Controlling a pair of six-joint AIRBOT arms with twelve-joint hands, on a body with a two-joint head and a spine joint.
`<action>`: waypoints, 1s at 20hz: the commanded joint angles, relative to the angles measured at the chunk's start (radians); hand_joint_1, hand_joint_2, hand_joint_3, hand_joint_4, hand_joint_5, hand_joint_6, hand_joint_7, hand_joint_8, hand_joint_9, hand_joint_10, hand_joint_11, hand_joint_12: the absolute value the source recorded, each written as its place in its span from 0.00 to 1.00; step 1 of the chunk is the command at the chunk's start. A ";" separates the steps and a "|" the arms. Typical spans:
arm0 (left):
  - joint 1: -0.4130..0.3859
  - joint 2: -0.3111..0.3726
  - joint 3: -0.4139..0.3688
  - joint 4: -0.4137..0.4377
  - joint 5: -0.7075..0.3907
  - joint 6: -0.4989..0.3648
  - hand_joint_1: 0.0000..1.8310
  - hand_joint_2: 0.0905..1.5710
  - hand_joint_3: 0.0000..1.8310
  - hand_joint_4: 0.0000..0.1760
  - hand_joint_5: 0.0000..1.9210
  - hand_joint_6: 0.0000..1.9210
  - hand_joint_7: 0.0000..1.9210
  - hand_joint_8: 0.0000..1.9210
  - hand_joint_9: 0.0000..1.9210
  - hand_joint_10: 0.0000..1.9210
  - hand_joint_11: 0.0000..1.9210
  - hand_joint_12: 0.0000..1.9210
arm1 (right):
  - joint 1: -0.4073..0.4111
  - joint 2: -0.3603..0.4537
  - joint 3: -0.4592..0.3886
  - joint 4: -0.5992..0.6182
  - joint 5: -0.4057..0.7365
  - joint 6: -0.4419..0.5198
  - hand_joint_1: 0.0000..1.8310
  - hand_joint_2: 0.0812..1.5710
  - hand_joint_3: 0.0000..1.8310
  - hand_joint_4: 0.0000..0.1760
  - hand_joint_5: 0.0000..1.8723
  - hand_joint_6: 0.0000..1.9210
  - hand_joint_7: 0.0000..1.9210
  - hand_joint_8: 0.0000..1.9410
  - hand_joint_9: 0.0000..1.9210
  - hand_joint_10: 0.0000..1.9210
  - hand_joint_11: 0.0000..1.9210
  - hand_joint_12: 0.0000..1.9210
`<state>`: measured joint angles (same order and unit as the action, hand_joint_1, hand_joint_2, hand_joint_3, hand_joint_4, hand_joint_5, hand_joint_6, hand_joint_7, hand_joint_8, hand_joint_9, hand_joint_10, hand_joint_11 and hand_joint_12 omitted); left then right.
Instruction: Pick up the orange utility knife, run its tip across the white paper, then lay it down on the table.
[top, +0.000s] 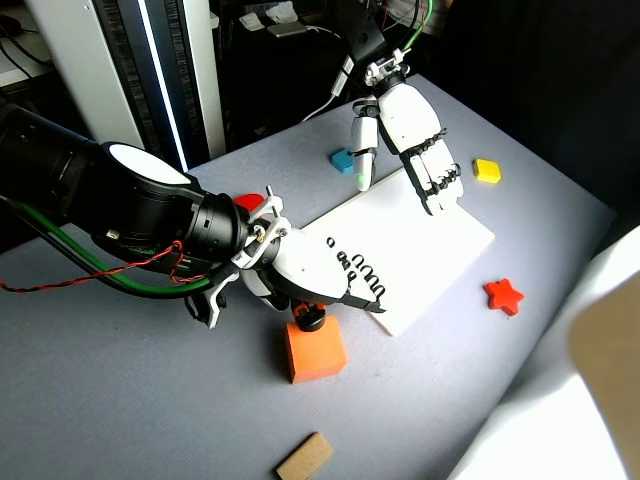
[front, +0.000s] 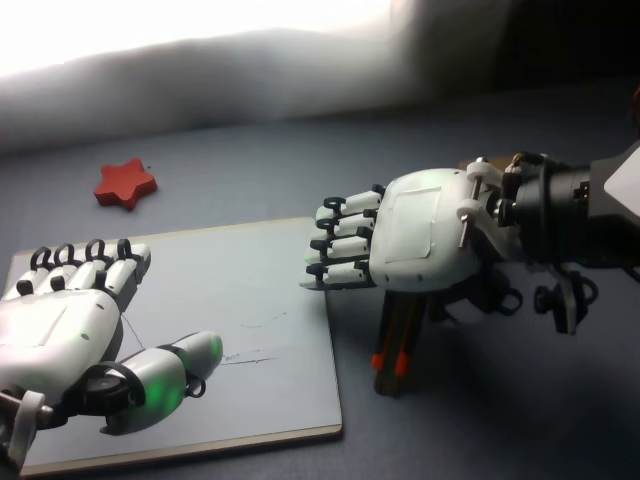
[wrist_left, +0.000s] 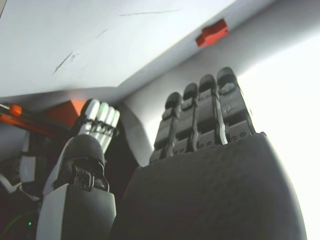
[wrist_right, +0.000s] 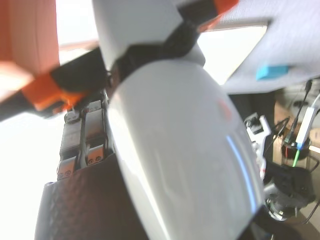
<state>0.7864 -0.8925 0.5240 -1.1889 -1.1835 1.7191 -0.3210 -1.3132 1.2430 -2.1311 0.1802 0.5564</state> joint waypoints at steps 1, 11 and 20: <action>-0.010 -0.001 0.000 0.061 -0.081 -0.001 0.00 0.78 0.00 0.00 0.00 0.00 0.00 0.00 0.00 0.00 0.00 0.00 | 0.004 0.001 -0.001 0.011 -0.049 -0.006 0.62 0.66 0.00 0.00 0.00 0.00 0.00 0.00 0.00 0.00 0.00 0.00; -0.013 -0.008 0.008 0.061 -0.081 -0.001 0.00 0.78 0.00 0.00 0.00 0.00 0.00 0.00 0.00 0.00 0.00 0.00 | -0.024 -0.016 0.006 0.010 -0.089 -0.016 0.63 0.70 0.00 0.00 0.00 0.00 0.00 0.00 0.00 0.00 0.00 0.00; -0.013 -0.015 0.012 0.061 -0.081 0.003 0.00 0.78 0.00 0.00 0.00 0.00 0.00 0.00 0.00 0.00 0.00 0.00 | -0.047 -0.013 0.007 0.010 -0.125 -0.019 0.60 0.62 0.43 0.00 0.35 0.90 0.35 0.98 0.41 1.00 0.37 1.00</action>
<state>0.7799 -0.9051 0.5297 -1.1915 -1.1847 1.7210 -0.3569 -1.3354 1.2449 -2.0979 0.0971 0.5514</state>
